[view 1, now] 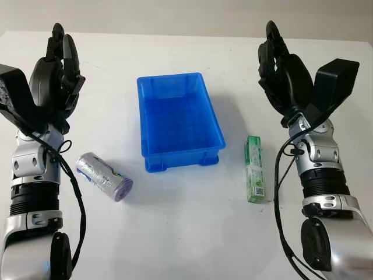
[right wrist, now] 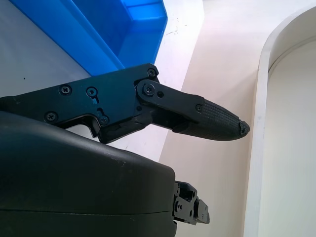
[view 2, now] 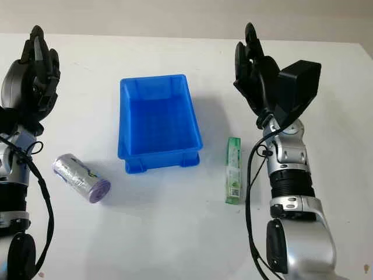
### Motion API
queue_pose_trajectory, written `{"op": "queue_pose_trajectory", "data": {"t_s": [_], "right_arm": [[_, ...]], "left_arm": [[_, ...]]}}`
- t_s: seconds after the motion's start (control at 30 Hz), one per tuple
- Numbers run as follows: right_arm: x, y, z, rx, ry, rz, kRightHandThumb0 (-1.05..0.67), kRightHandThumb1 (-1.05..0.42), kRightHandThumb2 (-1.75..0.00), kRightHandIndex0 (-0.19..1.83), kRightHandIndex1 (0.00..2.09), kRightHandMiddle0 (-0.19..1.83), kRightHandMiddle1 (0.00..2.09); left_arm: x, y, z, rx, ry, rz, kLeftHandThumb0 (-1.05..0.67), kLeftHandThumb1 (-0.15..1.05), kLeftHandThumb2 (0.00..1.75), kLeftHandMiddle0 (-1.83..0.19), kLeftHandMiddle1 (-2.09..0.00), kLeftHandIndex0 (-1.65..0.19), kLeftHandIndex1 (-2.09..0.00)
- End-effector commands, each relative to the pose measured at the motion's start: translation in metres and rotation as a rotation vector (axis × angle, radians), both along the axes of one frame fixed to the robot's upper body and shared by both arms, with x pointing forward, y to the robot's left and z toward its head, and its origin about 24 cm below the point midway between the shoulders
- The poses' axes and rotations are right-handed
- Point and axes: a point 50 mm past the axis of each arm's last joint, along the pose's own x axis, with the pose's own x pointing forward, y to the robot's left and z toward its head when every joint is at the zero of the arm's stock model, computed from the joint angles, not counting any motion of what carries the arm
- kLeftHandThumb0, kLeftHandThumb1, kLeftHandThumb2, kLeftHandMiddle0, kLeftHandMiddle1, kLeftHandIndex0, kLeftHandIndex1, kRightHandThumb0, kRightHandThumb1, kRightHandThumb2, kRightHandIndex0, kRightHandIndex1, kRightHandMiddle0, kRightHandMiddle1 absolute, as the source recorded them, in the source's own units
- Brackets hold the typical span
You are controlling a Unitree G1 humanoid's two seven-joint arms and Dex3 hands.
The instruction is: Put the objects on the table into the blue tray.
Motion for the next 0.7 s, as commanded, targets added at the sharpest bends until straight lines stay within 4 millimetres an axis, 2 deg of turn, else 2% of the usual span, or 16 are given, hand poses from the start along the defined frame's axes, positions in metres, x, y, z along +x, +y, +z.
{"op": "queue_pose_trajectory", "data": {"t_s": [0.0,0.43,0.67], "right_arm": [[-0.002,-0.001,0.010,-0.014,-0.041,0.002,-0.80,-1.05,-0.71,-0.19,0.00,-0.19,0.00],[-0.004,-0.003,0.007,-0.037,-0.027,0.013,-0.79,-1.05,-0.73,-0.19,0.00,-0.19,0.00],[-0.016,-0.011,0.010,-0.102,-0.044,0.059,-0.79,-1.05,-0.69,-0.19,0.00,-0.19,0.00]], "left_arm": [[-0.002,0.002,0.010,0.020,-0.039,0.002,-0.74,1.05,0.69,0.19,0.00,0.19,0.00],[0.000,0.002,0.008,0.029,-0.023,-0.007,-0.75,1.05,0.67,0.19,0.00,0.19,0.00],[-0.006,0.004,0.005,0.031,-0.022,-0.018,-0.77,1.05,0.66,0.19,0.00,0.19,0.00]]}}
